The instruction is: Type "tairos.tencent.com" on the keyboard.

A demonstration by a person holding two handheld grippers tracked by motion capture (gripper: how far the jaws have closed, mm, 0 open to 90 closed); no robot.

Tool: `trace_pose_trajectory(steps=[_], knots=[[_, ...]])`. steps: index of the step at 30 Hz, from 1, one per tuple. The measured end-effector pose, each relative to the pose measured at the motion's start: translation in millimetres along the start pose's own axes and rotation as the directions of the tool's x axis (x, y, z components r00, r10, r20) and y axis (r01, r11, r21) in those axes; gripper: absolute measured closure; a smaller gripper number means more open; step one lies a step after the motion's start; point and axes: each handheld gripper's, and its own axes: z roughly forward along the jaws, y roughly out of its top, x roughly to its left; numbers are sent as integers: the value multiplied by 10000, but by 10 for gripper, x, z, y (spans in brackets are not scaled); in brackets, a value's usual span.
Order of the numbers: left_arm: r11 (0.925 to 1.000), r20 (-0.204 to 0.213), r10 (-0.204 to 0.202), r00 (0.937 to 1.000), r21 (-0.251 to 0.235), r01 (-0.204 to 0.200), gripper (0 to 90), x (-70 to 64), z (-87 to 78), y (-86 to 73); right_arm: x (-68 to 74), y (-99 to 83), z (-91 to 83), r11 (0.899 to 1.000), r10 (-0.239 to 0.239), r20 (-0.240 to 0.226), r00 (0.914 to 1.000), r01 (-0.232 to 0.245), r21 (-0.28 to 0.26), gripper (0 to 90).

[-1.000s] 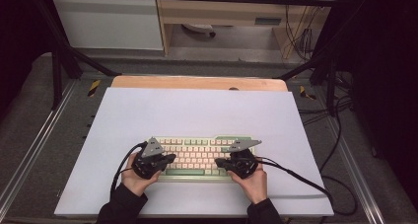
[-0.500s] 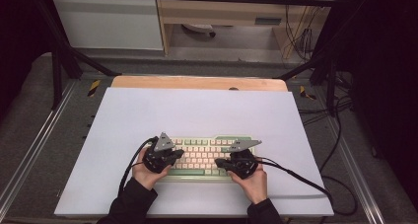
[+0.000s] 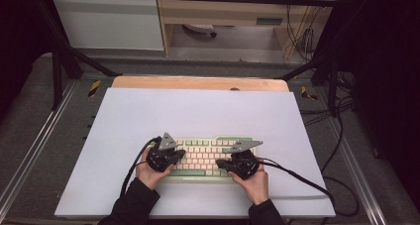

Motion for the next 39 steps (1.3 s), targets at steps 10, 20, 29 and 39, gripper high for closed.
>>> trace_pose_trajectory(steps=[10,20,29,39], knots=[[10000,12,46,10000,15,-46,900,0,16,-15,-1,-1,3,10000,-8,2,10000,8,6,900],[9999,78,78,9999,-101,-77,900,-15,-33,-11,1,1,-6,10000,-11,2,10000,11,8,900],[9997,157,89,9998,-213,-86,900,-15,-145,-32,1,3,-14,10000,-24,9,10000,24,-18,900],[9998,155,19,9999,-210,-16,900,15,-238,-87,1,-2,-3,10000,-27,-9,10000,27,46,900]])
